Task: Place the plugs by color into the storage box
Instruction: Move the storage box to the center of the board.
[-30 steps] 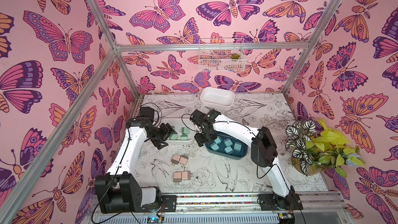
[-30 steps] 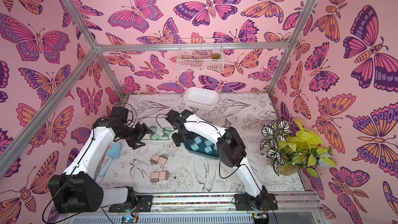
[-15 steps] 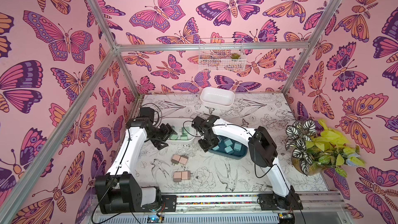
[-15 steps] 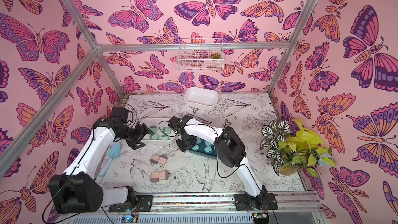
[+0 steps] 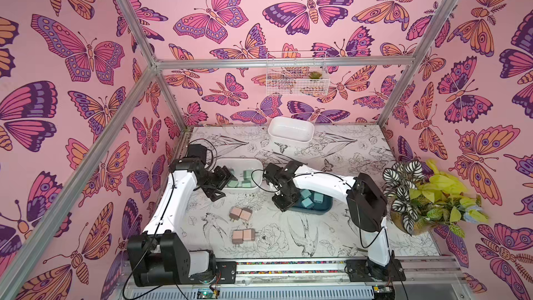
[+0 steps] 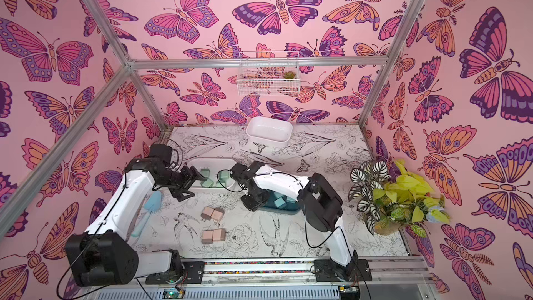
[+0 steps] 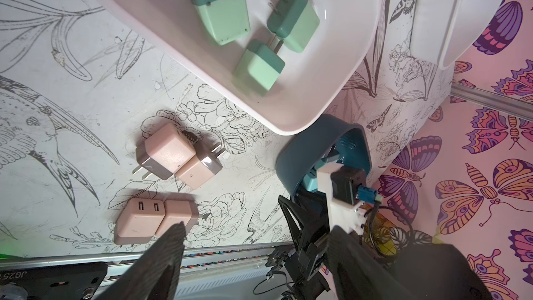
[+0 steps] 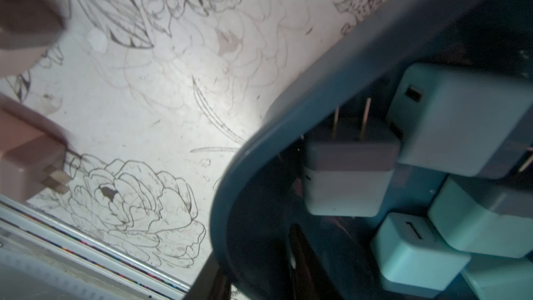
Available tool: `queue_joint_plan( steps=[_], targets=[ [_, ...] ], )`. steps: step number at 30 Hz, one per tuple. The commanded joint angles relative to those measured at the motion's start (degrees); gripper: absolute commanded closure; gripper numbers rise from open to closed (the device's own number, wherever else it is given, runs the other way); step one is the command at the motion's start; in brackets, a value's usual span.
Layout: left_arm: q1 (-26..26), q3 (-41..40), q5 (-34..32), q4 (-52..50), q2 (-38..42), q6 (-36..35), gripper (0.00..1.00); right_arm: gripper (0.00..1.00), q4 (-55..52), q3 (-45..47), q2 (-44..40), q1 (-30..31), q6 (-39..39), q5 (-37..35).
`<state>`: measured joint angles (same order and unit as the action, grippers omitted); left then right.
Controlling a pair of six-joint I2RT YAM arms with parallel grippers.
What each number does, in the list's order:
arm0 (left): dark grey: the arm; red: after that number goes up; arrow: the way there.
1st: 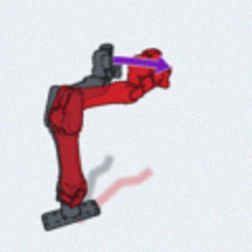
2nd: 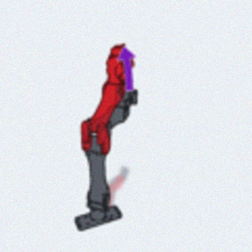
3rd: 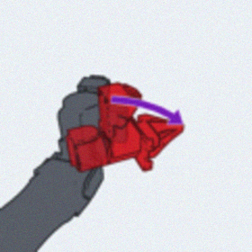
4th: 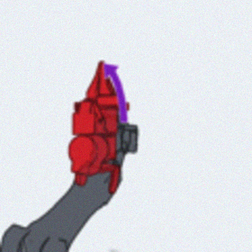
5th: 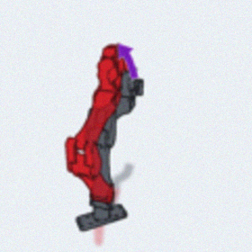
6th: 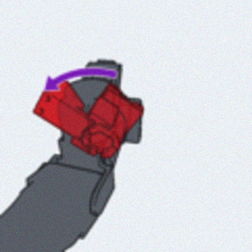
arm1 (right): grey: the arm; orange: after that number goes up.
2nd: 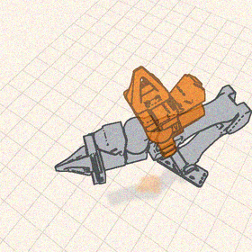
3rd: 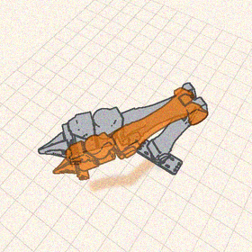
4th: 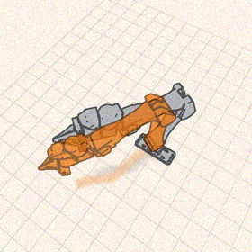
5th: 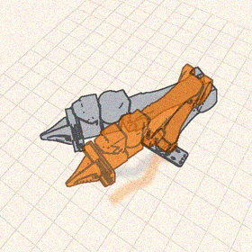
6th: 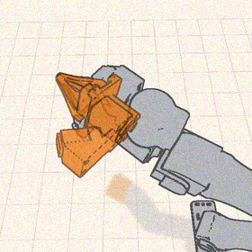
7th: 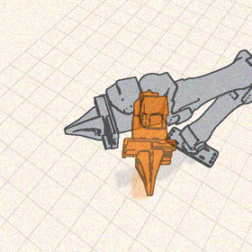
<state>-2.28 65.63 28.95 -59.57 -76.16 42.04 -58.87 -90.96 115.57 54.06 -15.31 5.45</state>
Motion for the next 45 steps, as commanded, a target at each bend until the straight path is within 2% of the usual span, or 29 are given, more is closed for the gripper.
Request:
queue_joint_plan(
  steps=[1, 5, 9, 11, 22, 30, 36, 45],
  targets=[
    [-0.3, -1.2, 0.4, 0.6, 0.5, 0.4, 0.20, 0.68, -0.6, 2.8, -3.8, 0.3, 2.2, 1.4],
    [-0.3, -1.4, 0.5, 0.7, 0.5, 0.6, 0.20, 0.65, -1.0, 6.3, -7.1, 0.3, 2.4, 0.7],
    [-0.2, -1.1, 0.6, 0.7, 0.4, 0.5, 0.20, 0.47, -1.5, 7.4, -11.3, -0.8, 0.6, -0.5],
    [-0.1, -1.1, 0.5, 0.7, 0.2, 0.6, 0.20, 0.43, -1.6, 7.3, -13.1, -1.9, -0.6, -0.7],
    [1.5, 0.7, 0.2, 1.0, -1.9, 0.8, 0.20, 0.37, -4.8, 6.4, -17.0, -8.1, -4.2, -6.2],
    [2.1, 0.4, 0.3, 1.5, -1.9, 1.1, 0.20, 0.39, -1.9, -3.0, -9.8, -4.9, -12.3, -0.9],
    [2.1, 0.5, 0.5, 1.5, -1.8, 1.2, 0.20, 0.39, -5.5, -13.3, 0.6, -0.8, -13.0, -1.5],
    [2.1, -0.8, 0.2, 1.4, -1.2, 1.3, 0.20, 0.41, -6.4, -12.9, 4.8, -0.5, -13.0, -3.9]
  ],
)
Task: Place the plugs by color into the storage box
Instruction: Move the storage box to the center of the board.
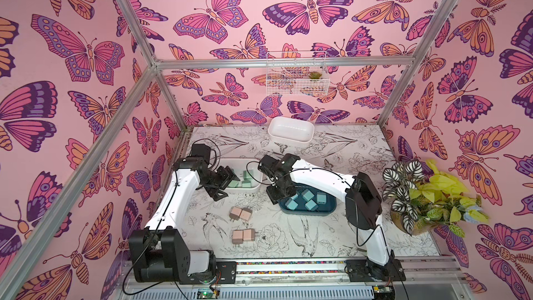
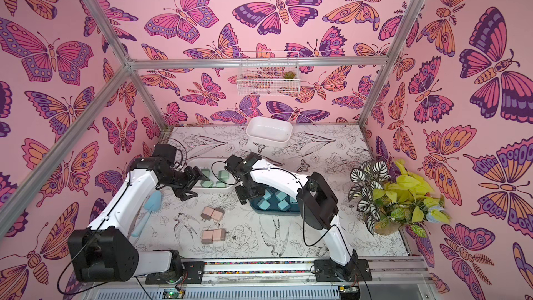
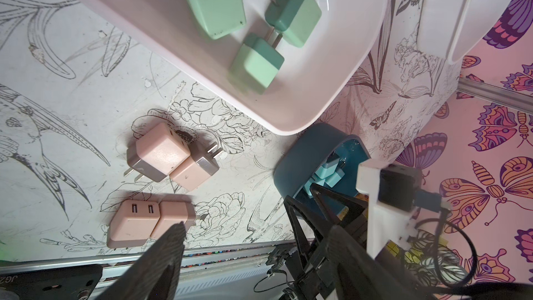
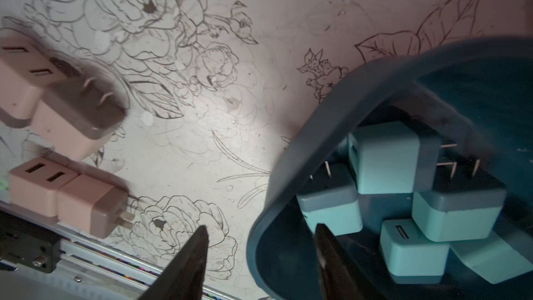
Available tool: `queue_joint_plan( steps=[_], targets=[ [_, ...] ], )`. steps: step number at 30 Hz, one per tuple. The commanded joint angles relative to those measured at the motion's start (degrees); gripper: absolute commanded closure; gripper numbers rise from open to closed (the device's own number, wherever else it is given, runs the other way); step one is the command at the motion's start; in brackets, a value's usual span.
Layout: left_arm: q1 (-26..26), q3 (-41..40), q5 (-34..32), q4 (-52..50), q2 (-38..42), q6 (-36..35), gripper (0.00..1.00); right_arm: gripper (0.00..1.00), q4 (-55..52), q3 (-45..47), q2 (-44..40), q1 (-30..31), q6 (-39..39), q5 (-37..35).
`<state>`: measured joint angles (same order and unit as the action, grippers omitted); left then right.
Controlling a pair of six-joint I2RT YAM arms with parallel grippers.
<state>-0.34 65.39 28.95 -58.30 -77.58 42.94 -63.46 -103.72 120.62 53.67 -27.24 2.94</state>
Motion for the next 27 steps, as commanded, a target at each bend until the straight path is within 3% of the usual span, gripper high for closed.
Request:
queue_joint_plan(
  steps=[1, 13, 27],
  targets=[
    [0.2, -0.7, 0.2, 0.2, 0.1, 0.4, 0.20, 0.43, -1.4, 0.2, -0.2, -0.2, -1.1, -1.3],
    [0.2, -0.4, 0.4, 0.6, -0.7, 0.2, 0.20, 0.58, -2.1, 2.5, 0.5, -0.4, 2.5, -2.5],
    [0.2, -0.3, 0.8, 0.6, -0.9, 0.0, 0.20, 0.60, -2.6, 5.6, -1.7, -1.8, 6.5, -2.9]
  ],
)
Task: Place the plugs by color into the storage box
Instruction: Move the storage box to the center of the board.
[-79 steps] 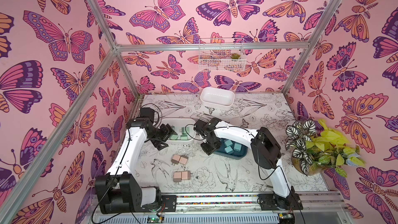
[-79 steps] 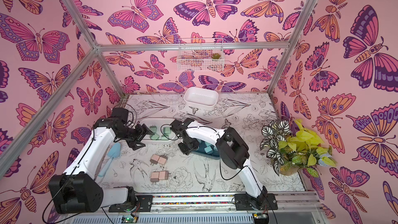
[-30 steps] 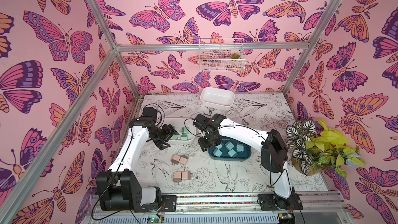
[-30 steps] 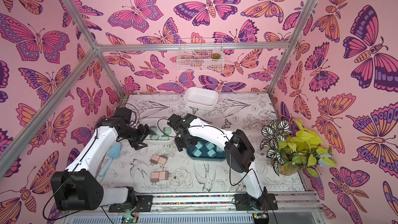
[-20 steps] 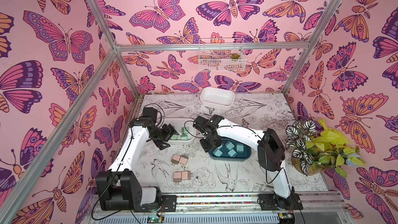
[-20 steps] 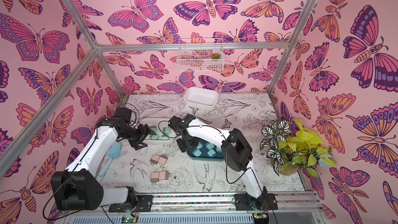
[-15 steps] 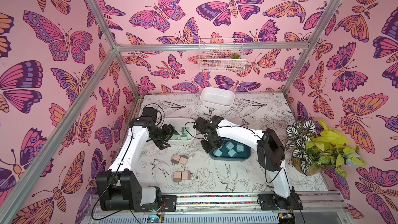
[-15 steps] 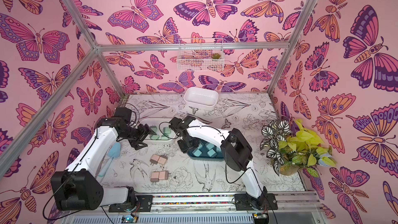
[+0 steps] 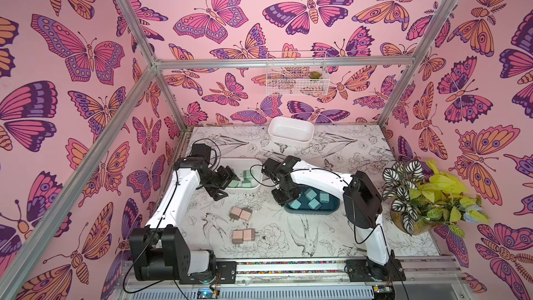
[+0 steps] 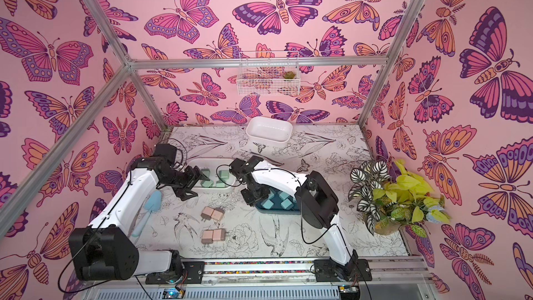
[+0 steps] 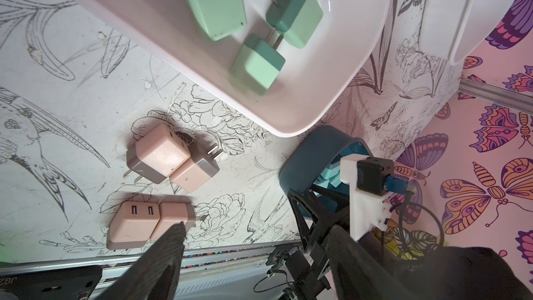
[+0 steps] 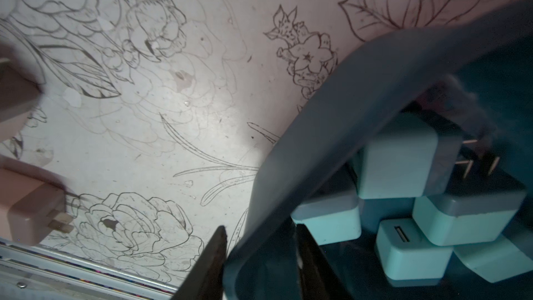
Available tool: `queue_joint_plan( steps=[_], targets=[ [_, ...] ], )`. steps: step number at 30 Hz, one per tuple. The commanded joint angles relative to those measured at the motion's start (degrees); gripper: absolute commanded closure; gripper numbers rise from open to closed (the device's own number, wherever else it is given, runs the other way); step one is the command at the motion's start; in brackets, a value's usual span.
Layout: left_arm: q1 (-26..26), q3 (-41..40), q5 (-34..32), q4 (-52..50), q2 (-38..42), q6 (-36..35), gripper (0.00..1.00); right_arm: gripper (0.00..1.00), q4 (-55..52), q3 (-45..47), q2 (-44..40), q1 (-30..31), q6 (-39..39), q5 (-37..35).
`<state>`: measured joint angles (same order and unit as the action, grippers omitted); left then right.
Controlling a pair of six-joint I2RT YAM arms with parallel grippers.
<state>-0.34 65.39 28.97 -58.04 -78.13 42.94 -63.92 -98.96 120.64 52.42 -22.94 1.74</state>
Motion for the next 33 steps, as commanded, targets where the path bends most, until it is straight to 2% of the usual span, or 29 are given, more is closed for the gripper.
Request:
queue_joint_plan(
  steps=[1, 17, 19, 23, 26, 30, 33],
  targets=[
    [0.2, -0.3, 0.7, 0.4, -0.4, 0.0, 0.20, 0.60, -2.3, 1.2, -2.0, -0.8, 2.6, -1.9],
    [0.2, -0.4, 0.8, 0.4, 0.4, 0.0, 0.20, 0.59, -0.7, 10.8, -10.3, -7.6, 6.4, -2.5],
    [0.2, -0.1, 0.6, 0.5, 0.6, 0.0, 0.20, 0.54, -0.8, 11.3, -11.1, -8.5, 6.8, -2.7],
    [0.2, 1.0, -0.1, 1.8, 2.0, 0.1, 0.20, 0.34, -0.2, 11.2, -12.1, -9.1, 5.8, -2.8],
    [0.2, 1.9, -0.4, 2.6, 2.6, 0.5, 0.21, 0.29, 0.3, 10.1, -10.8, -9.2, 4.3, -2.4],
    [0.3, 2.4, -0.1, 2.9, 2.7, 0.6, 0.21, 0.30, 0.6, 7.6, -7.2, -9.2, 3.4, -2.0],
    [0.3, 2.0, -0.3, 2.9, 2.9, 0.8, 0.21, 0.40, 0.9, 6.2, -5.0, -9.6, 4.0, -1.7]
  ],
)
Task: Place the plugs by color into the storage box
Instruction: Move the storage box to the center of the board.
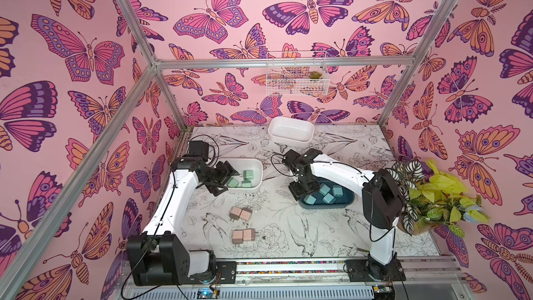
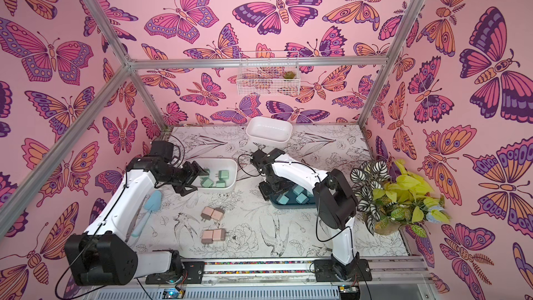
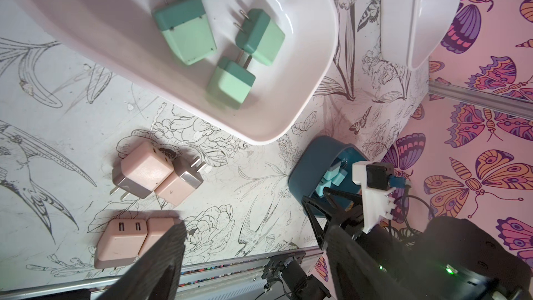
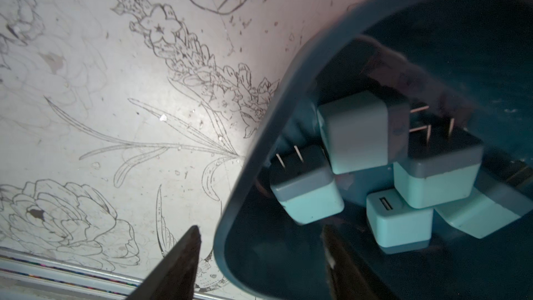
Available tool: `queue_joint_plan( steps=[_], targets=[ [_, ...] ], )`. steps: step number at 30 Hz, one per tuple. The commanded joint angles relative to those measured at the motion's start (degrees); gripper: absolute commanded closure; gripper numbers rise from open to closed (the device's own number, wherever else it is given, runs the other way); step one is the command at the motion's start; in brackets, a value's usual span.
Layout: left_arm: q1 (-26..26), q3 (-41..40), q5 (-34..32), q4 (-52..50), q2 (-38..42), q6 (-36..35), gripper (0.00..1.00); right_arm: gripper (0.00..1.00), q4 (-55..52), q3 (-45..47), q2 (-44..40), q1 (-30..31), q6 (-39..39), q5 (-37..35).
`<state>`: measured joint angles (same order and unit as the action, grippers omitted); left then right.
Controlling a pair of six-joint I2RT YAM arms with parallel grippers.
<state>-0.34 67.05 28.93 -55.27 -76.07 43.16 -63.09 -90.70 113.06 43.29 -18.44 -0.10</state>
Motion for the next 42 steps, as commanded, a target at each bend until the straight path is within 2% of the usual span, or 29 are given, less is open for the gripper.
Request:
queue_joint_plan(
  steps=[1, 6, 14, 21, 25, 29, 35, 42],
  targets=[
    [0.3, 0.1, -0.2, 0.1, 0.9, 0.7, 0.21, 0.43, 0.0, -2.4, 3.0, -0.8, -0.2, 0.1],
    [0.3, -1.1, -0.8, 0.1, 1.8, 1.9, 0.21, 0.55, 0.0, -1.0, 2.2, -3.6, 3.2, -0.5],
    [0.3, -0.5, -2.1, -0.1, 1.9, 1.8, 0.21, 0.58, 0.0, 4.4, -0.2, -10.2, 11.4, -4.9],
    [0.6, -0.1, -2.4, -0.2, 1.2, 1.8, 0.21, 0.58, 2.2, 8.2, -3.0, -19.2, 13.1, -5.8],
    [0.8, 0.1, -2.4, -0.1, 1.0, 1.8, 0.21, 0.58, 2.2, 7.2, -3.9, -23.7, 13.7, -5.4],
    [1.0, 0.4, -2.7, -0.2, 0.7, 1.8, 0.21, 0.53, 1.9, 4.7, -6.8, -24.6, 13.2, -3.6],
    [1.3, 1.2, -3.2, -0.2, -0.1, 1.8, 0.21, 0.35, 0.2, 1.4, -8.3, -24.5, 10.4, 0.1],
    [1.6, 2.5, -3.2, -0.1, -1.4, 1.7, 0.21, 0.33, -1.2, 0.1, -8.9, -23.9, 9.5, 0.3]
  ],
)
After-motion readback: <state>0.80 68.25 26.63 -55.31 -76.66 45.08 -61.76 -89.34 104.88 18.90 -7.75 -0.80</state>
